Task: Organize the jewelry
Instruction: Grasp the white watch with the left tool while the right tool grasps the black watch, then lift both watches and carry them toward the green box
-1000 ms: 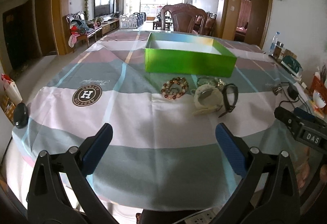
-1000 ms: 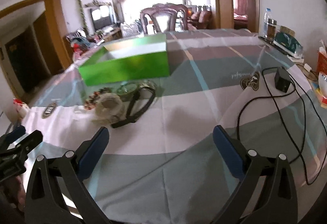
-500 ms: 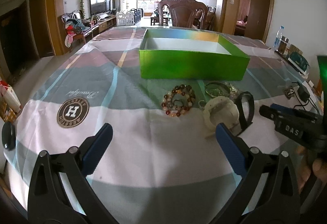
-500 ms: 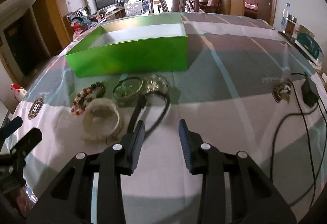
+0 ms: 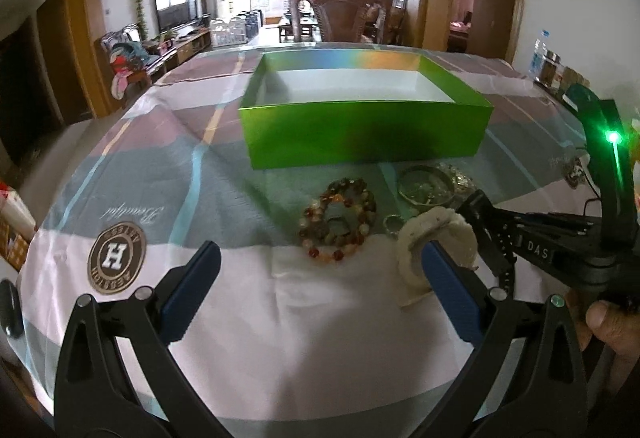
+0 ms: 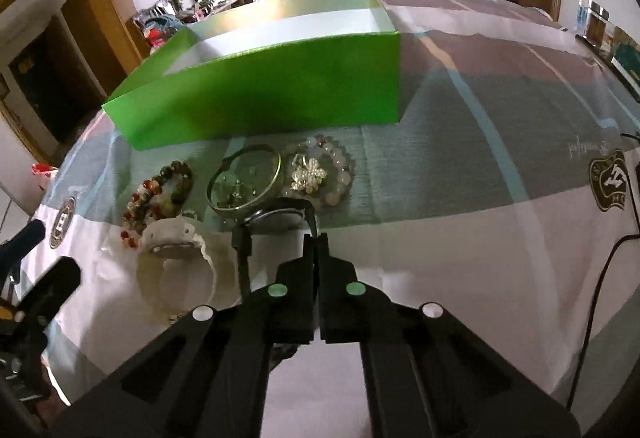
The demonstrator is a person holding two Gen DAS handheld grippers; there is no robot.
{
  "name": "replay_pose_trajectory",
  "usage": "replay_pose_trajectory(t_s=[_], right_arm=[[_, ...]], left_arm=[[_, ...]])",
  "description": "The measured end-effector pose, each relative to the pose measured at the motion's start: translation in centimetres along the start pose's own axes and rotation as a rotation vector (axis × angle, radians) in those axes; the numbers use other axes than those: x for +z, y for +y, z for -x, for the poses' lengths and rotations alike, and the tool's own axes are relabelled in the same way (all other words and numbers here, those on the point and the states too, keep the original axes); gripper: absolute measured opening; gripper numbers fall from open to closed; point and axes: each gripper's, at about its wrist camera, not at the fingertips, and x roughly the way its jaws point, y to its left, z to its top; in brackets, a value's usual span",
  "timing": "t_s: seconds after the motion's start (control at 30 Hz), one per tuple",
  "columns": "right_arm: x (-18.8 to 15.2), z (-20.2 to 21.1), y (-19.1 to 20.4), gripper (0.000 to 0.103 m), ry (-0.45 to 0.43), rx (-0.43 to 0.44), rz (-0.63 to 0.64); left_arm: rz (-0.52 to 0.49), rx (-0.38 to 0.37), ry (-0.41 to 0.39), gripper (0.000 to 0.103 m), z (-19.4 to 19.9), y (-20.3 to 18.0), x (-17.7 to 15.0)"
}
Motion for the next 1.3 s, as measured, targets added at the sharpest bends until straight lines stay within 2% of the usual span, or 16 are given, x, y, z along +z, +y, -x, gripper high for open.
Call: replay_pose_trajectory(t_s=[0.1, 0.17, 0.2, 0.23, 0.27, 0.3, 0.43, 0.47, 0.5, 0.53, 0.67, 0.87, 1.0, 1.1, 1.3], right_arm=[[0.0, 1.2, -0.5, 0.002, -0.048, 0.021, -0.005], [0.0, 2.3, -0.9, 0.002, -0.069, 0.034, -0.006], [0.0, 2.9, -1.2, 0.002, -0.080, 0.047, -0.016], [0.1, 3.2, -1.6, 0.002, -0.089, 0.055, -0.026], [0.1, 3.7, -1.9, 0.002, -0.099, 0.060, -0.035], [0.2, 3.9, -2.1, 0.002, -0.105, 0.060, -0.039], [0.5, 4.6, -2.8, 0.002, -0.124, 0.061, -0.054], [0.5, 4.7, -2.8, 0.002, -0.126, 0.063, -0.058], [0.6, 4.7, -2.7, 0.002, -0.125, 0.066, -0.057], [0.5, 4.7, -2.7, 0.002, -0.123, 0.071, -0.055], [0.5, 4.7, -2.3, 0.002, -0.125, 0.082, -0.043], [0.0, 6.4, -1.6, 0.002, -0.179, 0.091, -0.016], [-0.6, 9.0, -0.5, 0.002, -0.261, 0.095, 0.023], [-1.1, 10.7, 0.2, 0.002, -0.310, 0.085, 0.054], [-2.1, 12.6, 0.8, 0.002, -0.356, 0.085, 0.076]], left_arm=[[-0.049, -0.020, 0.012, 0.099, -0.7, -1.2, 0.4], [-0.092, -0.039, 0.025, 0.096, -1.5, -2.3, 0.5], [-0.107, -0.040, 0.032, 0.086, -1.9, -2.6, 0.5], [-0.124, -0.041, 0.049, 0.072, -2.4, -3.0, 0.5], [-0.137, -0.044, 0.075, 0.066, -3.0, -3.3, 0.4], [-0.142, -0.049, 0.092, 0.053, -3.5, -3.6, 0.3], [-0.153, -0.086, 0.149, 0.030, -5.1, -4.2, -0.1], [-0.152, -0.095, 0.152, 0.027, -5.2, -4.3, -0.2], [-0.146, -0.119, 0.156, 0.017, -5.2, -4.4, -0.1], [-0.140, -0.132, 0.159, 0.015, -5.3, -4.4, -0.1], [-0.126, -0.111, 0.138, 0.013, -4.7, -4.2, -0.1], [-0.030, -0.103, -0.013, 0.013, 0.4, -1.6, 0.7], [0.033, -0.078, -0.137, 0.013, 4.9, 0.7, 1.0], [0.074, -0.057, -0.194, 0.013, 7.1, 1.6, 0.9], [0.087, -0.040, -0.207, 0.013, 8.9, 2.3, 0.2]])
